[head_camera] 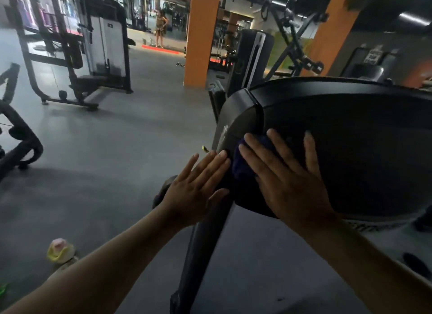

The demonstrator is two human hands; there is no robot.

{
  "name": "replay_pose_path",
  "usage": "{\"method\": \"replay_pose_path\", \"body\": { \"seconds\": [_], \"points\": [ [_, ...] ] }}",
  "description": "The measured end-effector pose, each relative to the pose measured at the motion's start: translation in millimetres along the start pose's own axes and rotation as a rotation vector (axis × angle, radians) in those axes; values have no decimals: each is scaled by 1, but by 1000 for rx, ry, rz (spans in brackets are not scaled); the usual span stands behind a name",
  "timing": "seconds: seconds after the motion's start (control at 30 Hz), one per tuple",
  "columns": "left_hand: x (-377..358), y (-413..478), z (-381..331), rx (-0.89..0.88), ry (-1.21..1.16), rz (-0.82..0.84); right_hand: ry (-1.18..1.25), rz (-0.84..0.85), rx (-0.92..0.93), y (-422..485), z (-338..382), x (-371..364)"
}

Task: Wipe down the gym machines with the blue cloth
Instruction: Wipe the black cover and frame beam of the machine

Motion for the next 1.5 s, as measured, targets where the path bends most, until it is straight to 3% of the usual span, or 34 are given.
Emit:
{"method": "replay_pose_path", "body": {
  "seconds": [0.13,0.27,0.33,0.47,0.5,0.6,0.63,0.8,0.97,1.0,1.13,1.3,1.43,1.5],
  "points": [
    [-7,-3,5,-55,-67,-2,35,-61,-177,35,-9,11],
    [-15,-15,14,-109,-77,12,-66,119,12,30,30,-8],
    [-17,-23,18,-126,-94,62,-130,118,25,39,26,2],
    [-11,-26,25,-120,-151,80,-95,62,-192,44,3,12],
    [-9,-25,27,-105,-170,81,-81,114,-158,39,13,3],
    [-7,-24,38,-66,-209,103,-115,356,185,16,47,-20],
    [-7,-23,44,-64,-221,106,-127,363,223,20,44,-15],
    [-11,0,69,-36,-289,137,-90,98,-181,51,2,16],
    [-14,29,65,25,-408,155,-80,322,167,31,39,-9],
    [-15,31,63,35,-440,155,-80,296,149,40,33,-3],
    [-23,32,49,30,-567,214,-18,128,-217,77,6,21],
    [-24,30,37,103,-675,240,-96,278,20,97,26,13],
    [-23,24,30,170,-763,272,-88,196,-338,140,-11,23],
    [-21,23,26,204,-803,274,-96,256,-300,144,-1,16]
  ]
}}
Point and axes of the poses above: each hand's wrist, its own y-axis towards the middle knuckle, its own x-axis out of the back of the hand, z = x × y, the point moved 7 cm from there along y, towards the middle knuckle, and after that the axes turned 4 degrees about y, right-handed, at the moved point
